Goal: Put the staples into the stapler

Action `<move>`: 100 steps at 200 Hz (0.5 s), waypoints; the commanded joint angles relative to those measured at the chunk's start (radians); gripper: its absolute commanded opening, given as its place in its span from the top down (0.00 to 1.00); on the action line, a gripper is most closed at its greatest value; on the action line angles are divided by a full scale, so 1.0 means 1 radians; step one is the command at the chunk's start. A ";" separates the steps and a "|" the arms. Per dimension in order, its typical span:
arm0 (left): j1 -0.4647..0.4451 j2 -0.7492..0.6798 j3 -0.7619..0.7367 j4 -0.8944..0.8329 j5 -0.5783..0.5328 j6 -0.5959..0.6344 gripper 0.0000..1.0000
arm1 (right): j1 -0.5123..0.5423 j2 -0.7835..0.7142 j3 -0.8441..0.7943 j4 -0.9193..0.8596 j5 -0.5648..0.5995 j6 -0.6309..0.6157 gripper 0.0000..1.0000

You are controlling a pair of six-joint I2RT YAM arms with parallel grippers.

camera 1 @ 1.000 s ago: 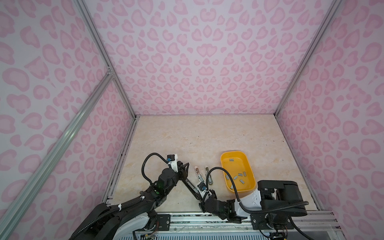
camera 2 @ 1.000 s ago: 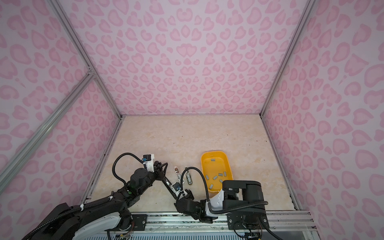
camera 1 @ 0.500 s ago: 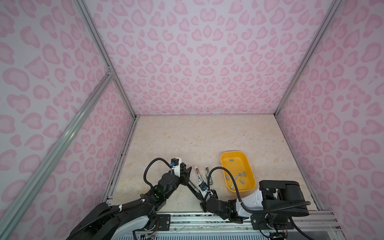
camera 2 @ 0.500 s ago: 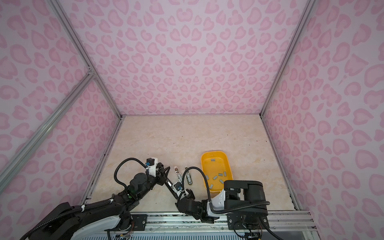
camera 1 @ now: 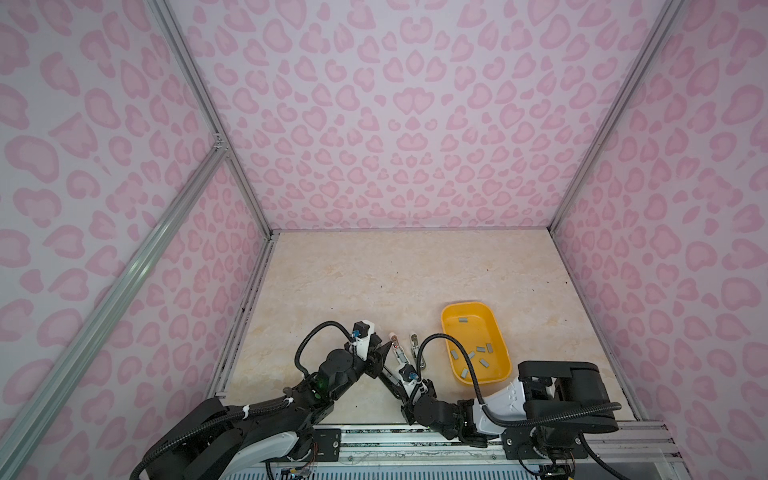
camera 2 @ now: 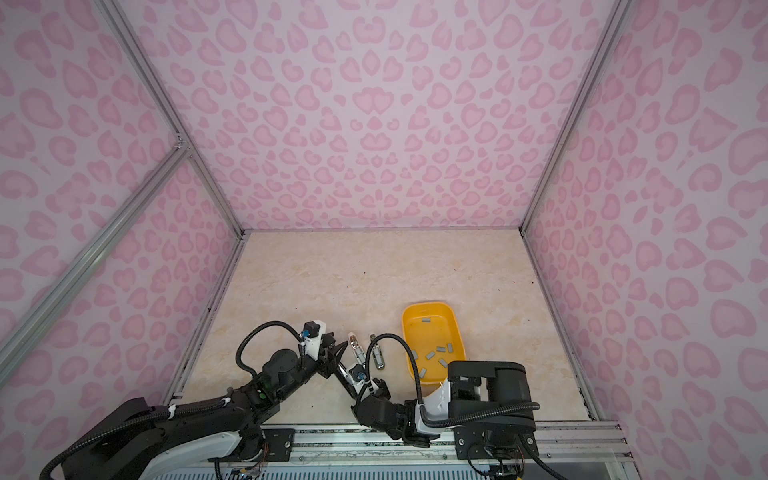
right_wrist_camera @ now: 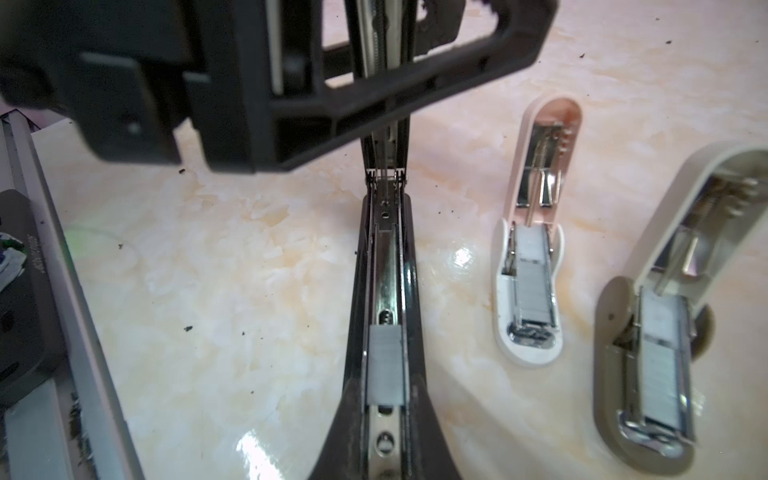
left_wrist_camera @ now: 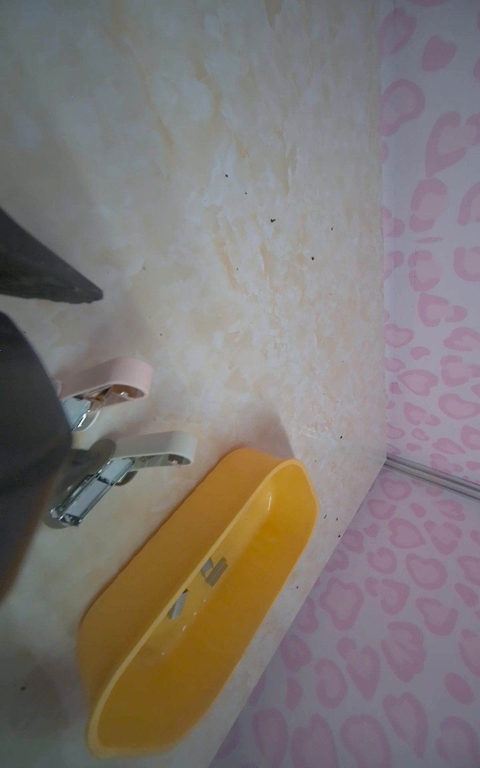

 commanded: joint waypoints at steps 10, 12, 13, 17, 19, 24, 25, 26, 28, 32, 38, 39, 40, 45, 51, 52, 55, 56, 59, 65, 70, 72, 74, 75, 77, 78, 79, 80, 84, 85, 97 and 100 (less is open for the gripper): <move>-0.018 0.010 0.004 0.057 0.011 0.037 0.38 | 0.001 -0.005 -0.011 0.071 0.038 -0.006 1.00; -0.019 0.010 0.003 0.057 0.011 0.038 0.37 | 0.002 -0.005 -0.012 0.073 0.038 -0.006 1.00; -0.019 0.010 0.004 0.057 0.011 0.038 0.37 | 0.002 -0.007 -0.012 0.073 0.038 -0.006 1.00; -0.019 0.009 0.002 0.057 0.011 0.042 0.35 | 0.001 -0.007 -0.013 0.074 0.038 -0.006 1.00; -0.020 0.007 0.002 0.057 0.011 0.042 0.34 | 0.001 -0.007 -0.014 0.074 0.039 -0.006 1.00; -0.021 0.005 0.001 0.055 0.010 0.044 0.32 | 0.001 -0.009 -0.015 0.077 0.039 -0.006 1.00; -0.021 0.005 0.001 0.055 0.010 0.045 0.31 | 0.001 -0.009 -0.016 0.077 0.039 -0.006 1.00; -0.021 0.004 0.001 0.055 0.010 0.044 0.31 | 0.002 -0.009 -0.017 0.077 0.039 -0.006 1.00; -0.021 0.002 0.000 0.055 0.010 0.045 0.30 | 0.002 -0.009 -0.017 0.078 0.039 -0.006 1.00; -0.021 -0.001 -0.002 0.055 0.007 0.047 0.28 | 0.002 -0.008 -0.016 0.077 0.041 -0.007 1.00; -0.021 -0.006 -0.006 0.055 0.006 0.050 0.26 | 0.002 -0.010 -0.018 0.076 0.040 -0.006 1.00; -0.021 -0.007 -0.007 0.055 0.006 0.050 0.25 | 0.001 -0.010 -0.018 0.076 0.041 -0.006 1.00; -0.021 -0.007 -0.007 0.055 0.006 0.051 0.25 | 0.001 -0.011 -0.018 0.075 0.041 -0.005 1.00; -0.021 -0.015 -0.012 0.055 0.006 0.053 0.23 | 0.001 -0.010 -0.019 0.078 0.041 -0.004 1.00; -0.021 -0.021 -0.017 0.054 0.009 0.056 0.22 | 0.001 -0.011 -0.020 0.079 0.043 -0.004 1.00; -0.021 -0.023 -0.017 0.054 0.009 0.057 0.21 | 0.002 -0.010 -0.020 0.079 0.043 -0.004 1.00; -0.021 -0.027 -0.020 0.053 0.010 0.058 0.21 | 0.002 -0.010 -0.021 0.079 0.041 -0.004 1.00; -0.021 -0.029 -0.020 0.052 0.010 0.058 0.21 | 0.002 -0.011 -0.021 0.080 0.042 -0.004 1.00; -0.021 -0.034 -0.023 0.051 0.012 0.059 0.20 | 0.002 -0.009 -0.021 0.080 0.042 -0.004 1.00; -0.021 -0.043 -0.027 0.051 0.020 0.065 0.19 | 0.003 -0.008 -0.022 0.080 0.043 -0.004 1.00; -0.021 -0.053 -0.032 0.049 0.030 0.068 0.18 | 0.002 -0.009 -0.021 0.080 0.042 -0.004 1.00; -0.022 -0.057 -0.032 0.048 0.034 0.069 0.18 | 0.002 -0.008 -0.021 0.081 0.043 -0.004 1.00; -0.022 -0.061 -0.033 0.048 0.037 0.071 0.17 | 0.002 -0.007 -0.021 0.080 0.044 -0.004 1.00; -0.022 -0.062 -0.034 0.047 0.040 0.072 0.17 | 0.002 -0.007 -0.021 0.080 0.044 -0.004 1.00; -0.022 -0.066 -0.035 0.046 0.046 0.072 0.17 | 0.002 -0.008 -0.022 0.081 0.044 -0.004 1.00; -0.022 -0.067 -0.036 0.046 0.048 0.074 0.17 | 0.002 -0.007 -0.022 0.081 0.043 -0.004 1.00; -0.022 -0.070 -0.037 0.046 0.049 0.074 0.17 | 0.002 -0.007 -0.022 0.080 0.043 -0.004 1.00; -0.022 -0.071 -0.037 0.045 0.051 0.075 0.17 | 0.002 -0.007 -0.022 0.080 0.043 -0.003 1.00; -0.022 -0.079 -0.040 0.044 0.060 0.078 0.16 | 0.002 -0.007 -0.022 0.081 0.044 -0.003 1.00; -0.022 -0.081 -0.041 0.043 0.063 0.078 0.16 | 0.003 -0.007 -0.022 0.082 0.044 -0.003 1.00; -0.023 -0.102 -0.047 0.040 0.080 0.085 0.15 | 0.002 -0.008 -0.022 0.081 0.044 -0.003 1.00; -0.022 -0.106 -0.050 0.039 0.081 0.086 0.15 | 0.002 -0.008 -0.023 0.083 0.044 -0.002 1.00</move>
